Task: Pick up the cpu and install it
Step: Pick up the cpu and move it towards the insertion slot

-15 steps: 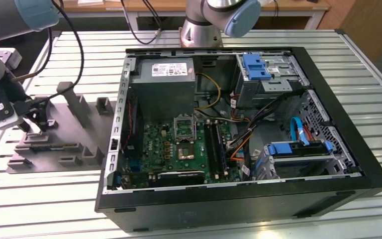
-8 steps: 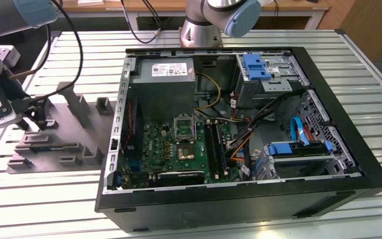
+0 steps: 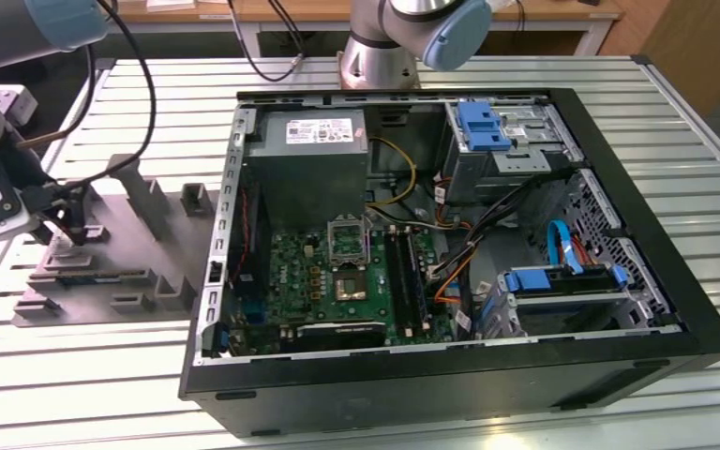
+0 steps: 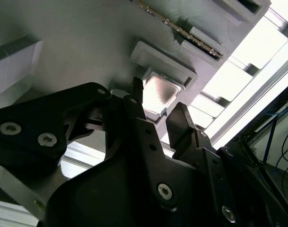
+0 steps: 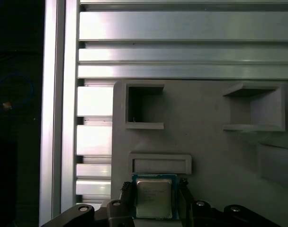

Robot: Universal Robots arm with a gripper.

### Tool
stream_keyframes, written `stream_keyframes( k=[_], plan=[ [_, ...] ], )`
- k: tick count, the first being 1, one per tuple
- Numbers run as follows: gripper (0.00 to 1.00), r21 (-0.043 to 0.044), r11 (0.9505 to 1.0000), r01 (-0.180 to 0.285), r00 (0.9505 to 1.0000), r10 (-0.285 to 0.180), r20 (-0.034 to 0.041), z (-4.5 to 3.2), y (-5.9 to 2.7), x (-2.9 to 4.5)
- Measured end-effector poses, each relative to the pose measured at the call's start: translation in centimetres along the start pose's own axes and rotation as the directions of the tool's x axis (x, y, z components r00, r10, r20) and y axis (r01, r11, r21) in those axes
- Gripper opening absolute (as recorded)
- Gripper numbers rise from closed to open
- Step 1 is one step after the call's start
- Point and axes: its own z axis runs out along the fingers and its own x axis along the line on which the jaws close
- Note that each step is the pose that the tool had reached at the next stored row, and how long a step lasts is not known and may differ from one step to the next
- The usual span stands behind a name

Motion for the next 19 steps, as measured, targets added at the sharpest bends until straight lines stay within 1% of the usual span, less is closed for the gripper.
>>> stream_keyframes(
  k=[4,15,19],
  plan=[
    [0.47,-0.0001,1.0000,0.000,1.0000,0.000,0.0002,-0.17,0.01,0.00],
    [0.47,0.0005,1.0000,0.000,1.0000,0.000,-0.0001,-0.20,0.01,0.00],
    [0.48,0.0004,1.0000,0.000,1.0000,0.000,0.0001,0.06,0.00,-0.01]
  ],
)
